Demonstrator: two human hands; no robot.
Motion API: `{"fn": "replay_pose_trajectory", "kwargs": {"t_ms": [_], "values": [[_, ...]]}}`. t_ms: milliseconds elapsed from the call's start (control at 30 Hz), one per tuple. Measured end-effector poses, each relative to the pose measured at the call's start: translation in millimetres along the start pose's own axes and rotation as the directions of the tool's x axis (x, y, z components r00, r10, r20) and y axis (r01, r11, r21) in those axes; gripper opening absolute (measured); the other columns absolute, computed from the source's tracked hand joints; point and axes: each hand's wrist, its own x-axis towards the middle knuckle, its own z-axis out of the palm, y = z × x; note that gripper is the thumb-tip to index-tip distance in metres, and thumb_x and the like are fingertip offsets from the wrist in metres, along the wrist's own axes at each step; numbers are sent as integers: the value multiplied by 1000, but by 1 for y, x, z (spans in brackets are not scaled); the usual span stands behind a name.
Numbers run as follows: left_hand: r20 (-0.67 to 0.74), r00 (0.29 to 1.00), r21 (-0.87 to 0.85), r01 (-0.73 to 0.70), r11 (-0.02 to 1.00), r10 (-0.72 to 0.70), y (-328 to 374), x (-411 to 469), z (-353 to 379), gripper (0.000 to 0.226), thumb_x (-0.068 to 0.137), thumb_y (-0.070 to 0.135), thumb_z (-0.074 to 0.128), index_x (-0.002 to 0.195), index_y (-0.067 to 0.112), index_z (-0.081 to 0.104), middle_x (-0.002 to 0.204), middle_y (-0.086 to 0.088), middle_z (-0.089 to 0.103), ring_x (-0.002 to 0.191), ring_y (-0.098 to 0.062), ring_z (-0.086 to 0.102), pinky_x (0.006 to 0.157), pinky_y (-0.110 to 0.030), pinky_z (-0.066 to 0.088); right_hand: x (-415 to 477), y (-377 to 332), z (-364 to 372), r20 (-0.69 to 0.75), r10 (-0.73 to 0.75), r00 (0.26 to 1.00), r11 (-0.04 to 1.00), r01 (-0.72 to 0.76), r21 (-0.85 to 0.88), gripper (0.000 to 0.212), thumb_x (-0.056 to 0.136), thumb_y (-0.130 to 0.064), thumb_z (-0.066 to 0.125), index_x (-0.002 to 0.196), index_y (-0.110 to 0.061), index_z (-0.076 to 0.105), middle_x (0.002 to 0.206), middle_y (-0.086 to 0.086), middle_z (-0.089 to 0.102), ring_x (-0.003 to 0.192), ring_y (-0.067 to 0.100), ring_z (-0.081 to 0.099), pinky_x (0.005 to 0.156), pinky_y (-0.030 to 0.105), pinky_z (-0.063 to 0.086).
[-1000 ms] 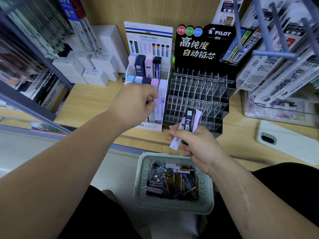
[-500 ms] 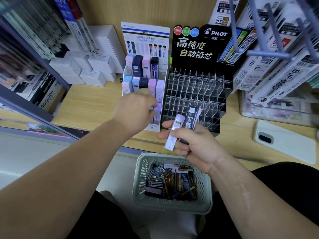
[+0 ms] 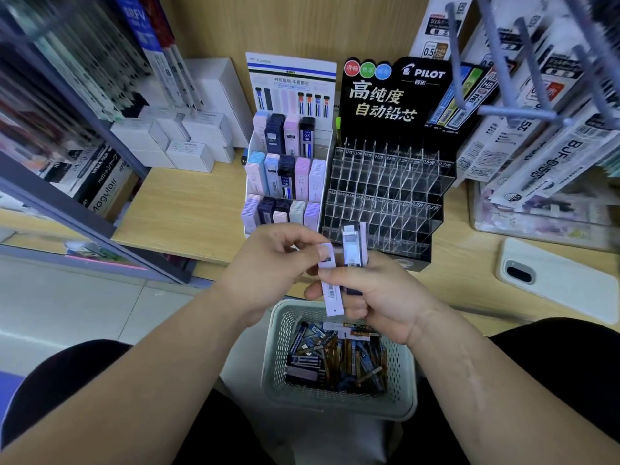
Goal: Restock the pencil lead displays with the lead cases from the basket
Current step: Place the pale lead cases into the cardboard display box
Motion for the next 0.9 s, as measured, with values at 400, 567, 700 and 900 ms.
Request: {"fn": "replay_pose_trajectory", "kwargs": {"t_ms": [400,567,700,900], "values": [[72,995,-324,-35,945,62,-6,-1,-4,25,89,2,64,113,2,70,88,-16,68,65,-20,59,57,-28,49,-1,-4,-9,-78,-18,997,985,32,172,14,77,-27,72,71,-17,79,74,15,71,43,7,25,44,18,21],[74,993,-344,-65,937,96,-4,1,-11,25,80,10,73,104,5,71,77,-9,71,63,-19,62,56,-26,49,-2,-1,-7,0,16,1000,974,-16,226,25,74,-28,74,87,-7,78,73,16,68,40,5,24,42,17,21],[28,989,-249,-136,959,148,4,7,-17,9,77,9,76,83,16,79,66,-11,68,57,-18,60,53,-26,50,0,0,-6,-43,35,998,993,-30,111,25,84,-27,71,97,-6,75,81,22,66,41,6,26,46,20,18],[-132,953,224,-240,945,273,19,34,-38,10,83,2,77,87,11,75,73,-16,70,60,-18,67,57,-24,53,6,0,-15,-240,-4,971,995,28,96,24,90,-26,73,76,-13,59,60,2,52,45,9,28,44,21,22]]}}
